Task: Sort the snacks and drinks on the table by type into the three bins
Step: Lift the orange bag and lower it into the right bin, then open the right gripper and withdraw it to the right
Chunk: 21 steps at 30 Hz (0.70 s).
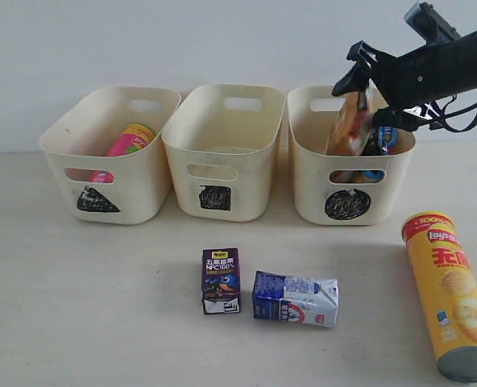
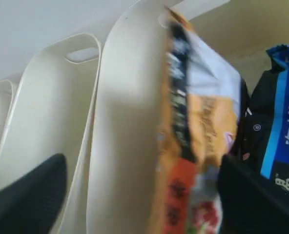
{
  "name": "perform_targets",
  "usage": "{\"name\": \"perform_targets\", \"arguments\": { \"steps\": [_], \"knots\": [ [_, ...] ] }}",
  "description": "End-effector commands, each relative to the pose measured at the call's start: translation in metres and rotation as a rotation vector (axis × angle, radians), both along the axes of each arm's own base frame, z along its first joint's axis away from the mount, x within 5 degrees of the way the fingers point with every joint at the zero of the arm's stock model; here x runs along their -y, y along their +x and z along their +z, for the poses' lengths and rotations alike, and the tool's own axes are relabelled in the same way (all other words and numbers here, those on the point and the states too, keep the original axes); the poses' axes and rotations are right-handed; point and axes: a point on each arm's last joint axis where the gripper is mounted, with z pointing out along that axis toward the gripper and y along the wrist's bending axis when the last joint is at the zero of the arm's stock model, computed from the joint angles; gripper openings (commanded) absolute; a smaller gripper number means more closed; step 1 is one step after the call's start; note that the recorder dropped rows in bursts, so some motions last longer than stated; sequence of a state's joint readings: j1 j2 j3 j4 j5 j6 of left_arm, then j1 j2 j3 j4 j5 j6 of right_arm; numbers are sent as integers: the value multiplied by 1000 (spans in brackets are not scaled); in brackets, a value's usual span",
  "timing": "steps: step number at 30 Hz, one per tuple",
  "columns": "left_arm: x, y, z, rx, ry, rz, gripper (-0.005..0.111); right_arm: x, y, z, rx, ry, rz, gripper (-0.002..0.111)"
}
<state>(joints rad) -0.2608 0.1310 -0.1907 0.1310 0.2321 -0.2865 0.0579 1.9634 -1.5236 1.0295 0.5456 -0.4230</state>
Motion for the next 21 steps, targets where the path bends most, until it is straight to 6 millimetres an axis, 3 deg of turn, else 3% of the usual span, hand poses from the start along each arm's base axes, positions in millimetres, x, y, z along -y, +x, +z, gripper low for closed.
{"name": "perform_targets", "arguments": {
  "steps": [1,4,9,13,16,21],
  "knots": [
    [0,1,-1,-9,-6,-1,4,5,-2,15,55,-18,-3,91],
    [0,1,-1,-9,-6,-1,4,7,-7,31,104,-38,-13,86],
    [0,1,-1,-9,-6,-1,4,14,-20,64,194,-88,-22,64],
    [0,1,-1,-9,-6,-1,4,25,-36,86,221,-150,22,33],
    [0,1,-1,-9,-6,-1,4,31,-52,100,215,-210,83,-1],
    [0,1,-1,-9,-6,-1,4,36,-81,118,202,-291,103,0]
  ]
}}
